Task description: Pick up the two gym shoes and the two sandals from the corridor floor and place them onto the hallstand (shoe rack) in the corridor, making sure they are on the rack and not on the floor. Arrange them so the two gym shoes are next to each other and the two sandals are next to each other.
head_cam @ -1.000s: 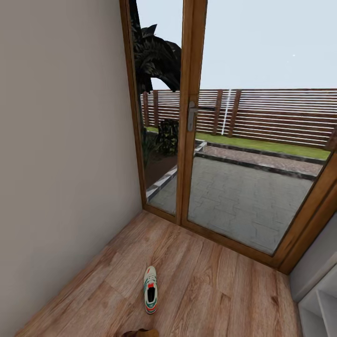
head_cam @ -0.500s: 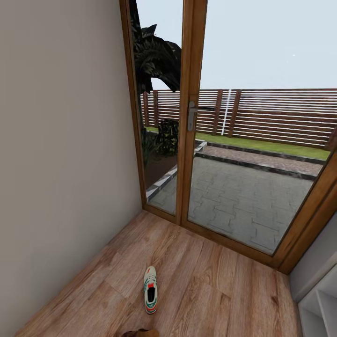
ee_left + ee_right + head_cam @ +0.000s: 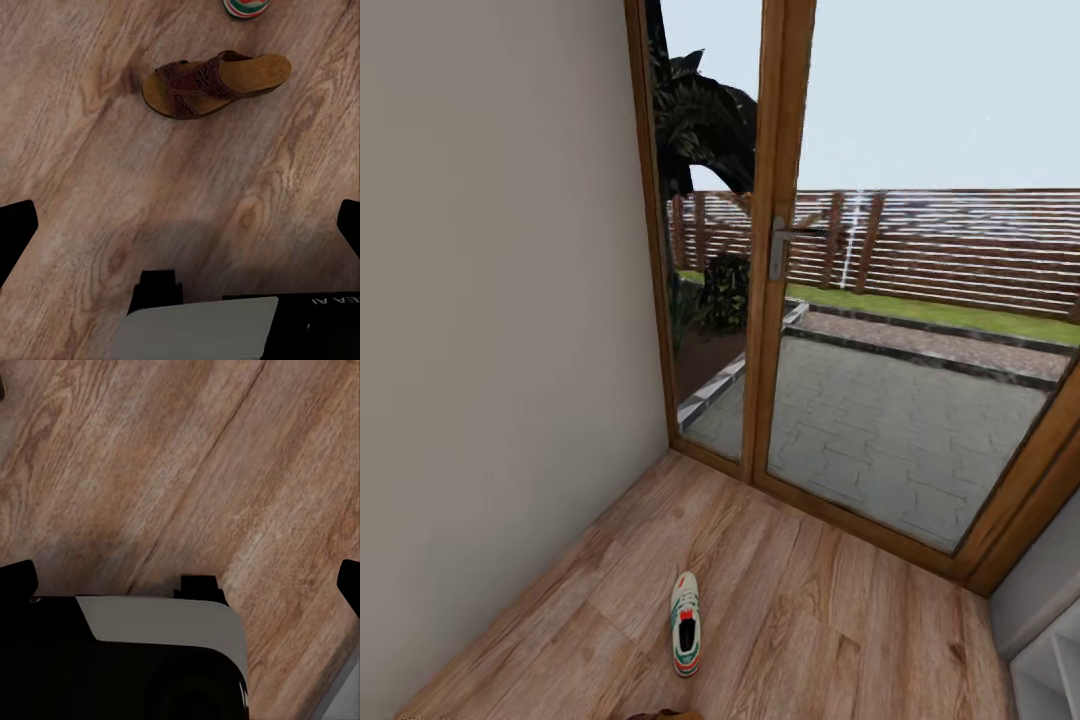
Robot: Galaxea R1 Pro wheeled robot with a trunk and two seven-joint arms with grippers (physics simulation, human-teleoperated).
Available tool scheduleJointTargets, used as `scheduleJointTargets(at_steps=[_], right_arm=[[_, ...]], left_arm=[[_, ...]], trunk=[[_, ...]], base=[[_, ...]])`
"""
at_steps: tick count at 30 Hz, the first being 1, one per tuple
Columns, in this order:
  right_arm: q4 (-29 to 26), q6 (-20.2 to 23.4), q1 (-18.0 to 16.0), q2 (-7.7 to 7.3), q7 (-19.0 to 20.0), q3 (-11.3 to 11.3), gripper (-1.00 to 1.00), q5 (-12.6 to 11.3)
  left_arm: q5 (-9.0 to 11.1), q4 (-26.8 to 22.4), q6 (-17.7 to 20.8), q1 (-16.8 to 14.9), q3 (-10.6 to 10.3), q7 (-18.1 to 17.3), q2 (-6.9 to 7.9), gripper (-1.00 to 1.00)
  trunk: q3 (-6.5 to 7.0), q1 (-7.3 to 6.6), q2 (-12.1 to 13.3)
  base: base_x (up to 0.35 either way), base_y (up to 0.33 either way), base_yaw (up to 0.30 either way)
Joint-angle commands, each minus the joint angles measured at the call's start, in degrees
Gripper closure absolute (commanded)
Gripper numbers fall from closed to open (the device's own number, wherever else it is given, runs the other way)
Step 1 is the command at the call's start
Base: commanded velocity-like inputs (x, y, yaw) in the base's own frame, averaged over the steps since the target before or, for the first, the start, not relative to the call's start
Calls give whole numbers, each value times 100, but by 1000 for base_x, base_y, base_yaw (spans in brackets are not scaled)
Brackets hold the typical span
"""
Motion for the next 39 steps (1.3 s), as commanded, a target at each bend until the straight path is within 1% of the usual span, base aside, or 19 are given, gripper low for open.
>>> scheduleJointTargets(at_steps=[1,6,20,25,33,39], right_arm=[[0,0,0,0,-1,0,-100,1],[0,0,0,0,-5,-2,-100,3],[0,0,0,-1,-6,-2,-100,-2],[0,0,0,0,-6,0,-100,-4],[0,0,0,0,-6,-1,-100,-3],[0,0,0,-2,-6,-8,-100,-4]], left_arm=[[-1,0,-28,0,0,0,0,-100],[-7,1,-150,0,-6,-1,-6,-100],[-17,2,-185,0,-10,-2,0,-100],[-15,2,-184,0,-4,-2,1,-100],[23,2,-185,0,32,-2,9,-100],[37,2,-186,0,48,-2,15,-100]], trunk=[[-4,0,0],[-28,0,0],[-99,0,0],[-115,0,0],[-125,0,0],[-154,0,0]], base=[[74,0,202],[33,0,226],[4,0,238],[0,0,124],[0,0,37],[0,0,140]])
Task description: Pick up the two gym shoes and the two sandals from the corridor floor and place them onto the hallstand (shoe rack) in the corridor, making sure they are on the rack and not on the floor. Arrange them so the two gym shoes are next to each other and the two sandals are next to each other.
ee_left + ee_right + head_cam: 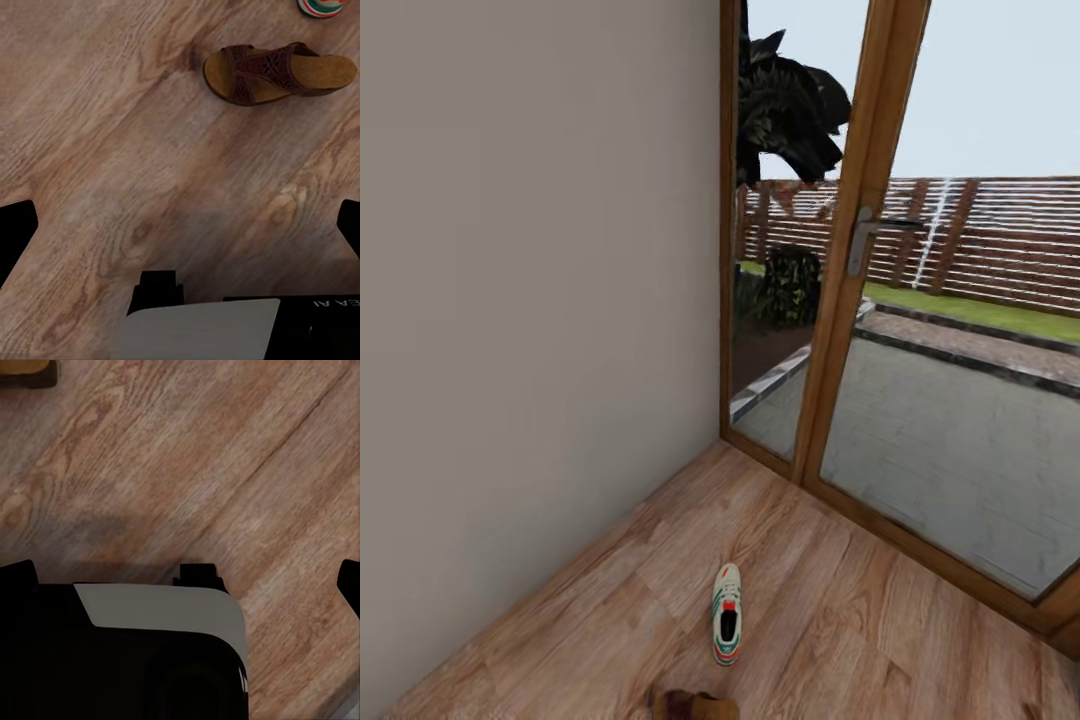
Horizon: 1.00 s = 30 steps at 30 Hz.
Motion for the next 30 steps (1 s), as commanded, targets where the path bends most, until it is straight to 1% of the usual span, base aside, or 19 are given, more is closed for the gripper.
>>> scheduleJointTargets(at_steps=[1,22,30], right_arm=[[0,0,0,1,0,0,-100,0],[0,0,0,1,0,-5,-100,0],[0,0,0,2,0,-4,-100,0]], left_arm=[[1,0,0,0,1,0,1,-100],[-55,0,2,0,-48,8,-13,-100],[-21,0,7,0,-17,13,-15,-100]], trunk=[[-6,0,0],[-146,0,0],[-195,0,0]], base=[[0,0,180],[0,0,200],[0,0,191]])
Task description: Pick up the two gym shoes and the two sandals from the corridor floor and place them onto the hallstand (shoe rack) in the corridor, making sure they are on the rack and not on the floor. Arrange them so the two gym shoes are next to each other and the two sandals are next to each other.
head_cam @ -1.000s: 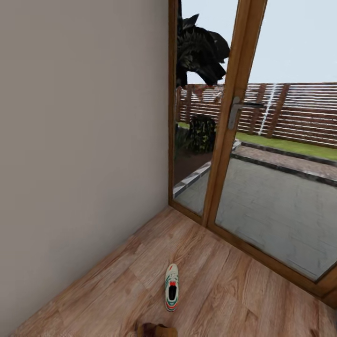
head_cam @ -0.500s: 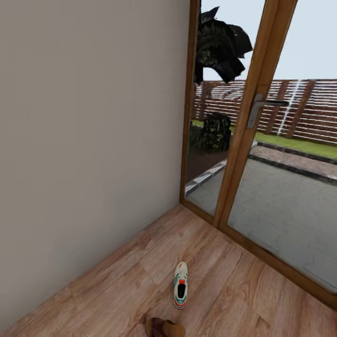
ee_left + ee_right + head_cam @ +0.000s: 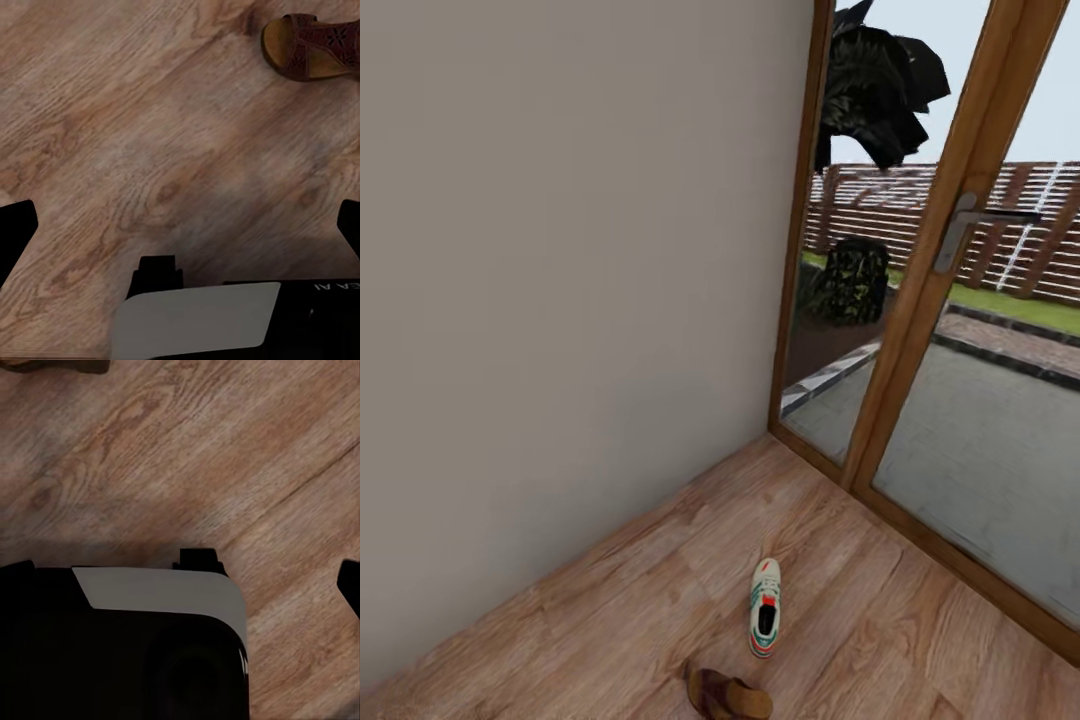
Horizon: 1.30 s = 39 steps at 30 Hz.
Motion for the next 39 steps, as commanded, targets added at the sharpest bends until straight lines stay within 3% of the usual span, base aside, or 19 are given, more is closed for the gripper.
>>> scheduleJointTargets(at_steps=[1,22,39], right_arm=[[0,0,0,0,0,0,-100,2],[0,0,0,-2,0,1,-100,0],[0,0,0,-1,0,1,-100,0]], left_arm=[[5,0,0,0,3,-1,0,-100],[34,0,-3,0,13,-11,1,-100],[34,0,-1,0,21,-12,1,-100]], trunk=[[-6,0,0],[-33,0,0],[-69,0,0]], base=[[0,0,179],[59,0,36],[77,-61,142]])
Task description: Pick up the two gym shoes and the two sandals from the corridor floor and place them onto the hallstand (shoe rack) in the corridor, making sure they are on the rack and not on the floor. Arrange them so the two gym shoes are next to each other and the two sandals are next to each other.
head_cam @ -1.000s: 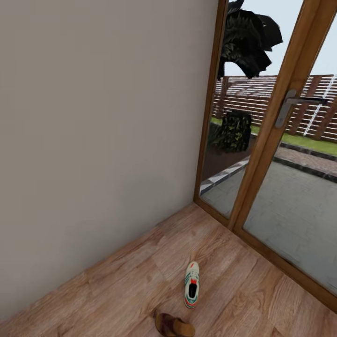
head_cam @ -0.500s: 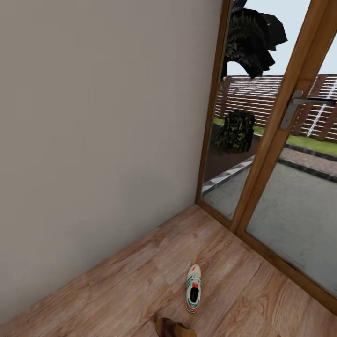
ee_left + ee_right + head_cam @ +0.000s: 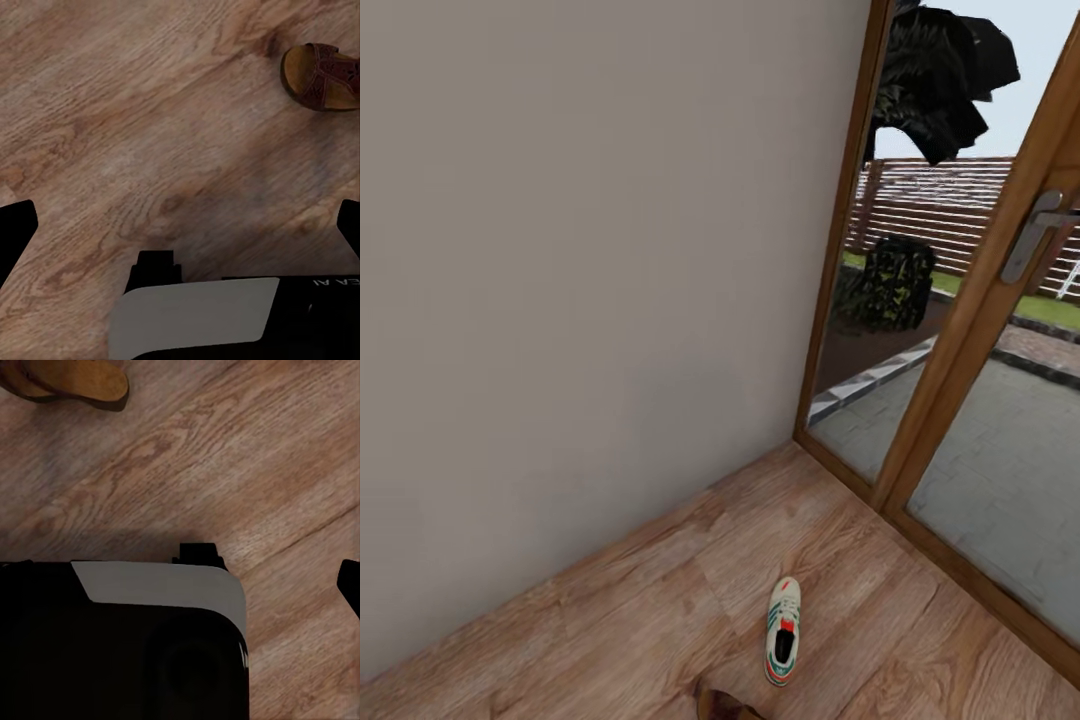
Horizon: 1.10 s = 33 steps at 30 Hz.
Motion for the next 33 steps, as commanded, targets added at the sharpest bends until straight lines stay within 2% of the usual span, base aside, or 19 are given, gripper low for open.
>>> scheduleJointTargets(at_steps=[1,10,12,13,16,17,20,21,23,24,25,29,31,33], right_arm=[[0,0,0,0,0,-2,-100,0],[-107,59,0,-14,5,-5,-100,24],[-448,118,0,-15,3,-3,-100,34],[-814,219,0,-15,2,-3,-100,40],[-1445,556,0,-16,1,-6,-100,50],[-1861,919,0,-16,1,-5,-100,54],[-2408,1632,0,-13,-5,-4,-100,59],[-2730,2151,0,-13,-9,-3,-100,63],[-3058,2638,0,-11,-12,-2,-100,64],[-3536,3241,0,-9,-15,2,-100,67],[-3817,3537,0,-9,-16,5,-100,68],[-4389,4006,-7,-6,-17,13,-100,65],[-4513,4217,-24,-3,-17,15,-100,63],[-4604,4734,-58,0,-13,23,-100,62]], left_arm=[[2,0,1,0,2,0,0,-100],[9,-88,34,-27,-2,-1,10,-100],[7,-225,118,-135,-6,2,14,-100],[5,-382,253,-246,-7,4,15,-100],[4,-639,643,-404,-8,2,16,-100],[5,-834,994,-479,-8,-2,17,-100],[5,-1226,1535,-545,-8,-6,17,-100],[3,-1565,1873,-571,-9,-4,17,-100],[5,-1950,2206,-583,-9,-3,17,-100],[7,-2563,2757,-595,-9,-2,16,-100],[9,-2979,3160,-599,-7,-3,13,-100],[13,-4148,4266,-604,-5,-7,6,-100],[13,-4625,4658,-601,-7,-4,4,-100],[20,-5100,5027,-601,-5,-6,1,-100]], trunk=[[0,0,0],[-1,0,0],[-1,0,0],[-1,0,0],[-1,0,0],[-1,0,0],[-1,0,0],[-1,0,0],[-1,0,0],[-1,0,0],[-1,0,0],[-1,0,0],[-1,0,0],[-1,0,0]], base=[[26,-19,16],[6,-4,3],[0,0,0],[0,0,0],[0,0,0],[0,0,0],[0,0,0],[0,0,0],[0,0,0],[0,0,0],[0,0,0],[0,0,0],[0,0,0],[0,0,0]])
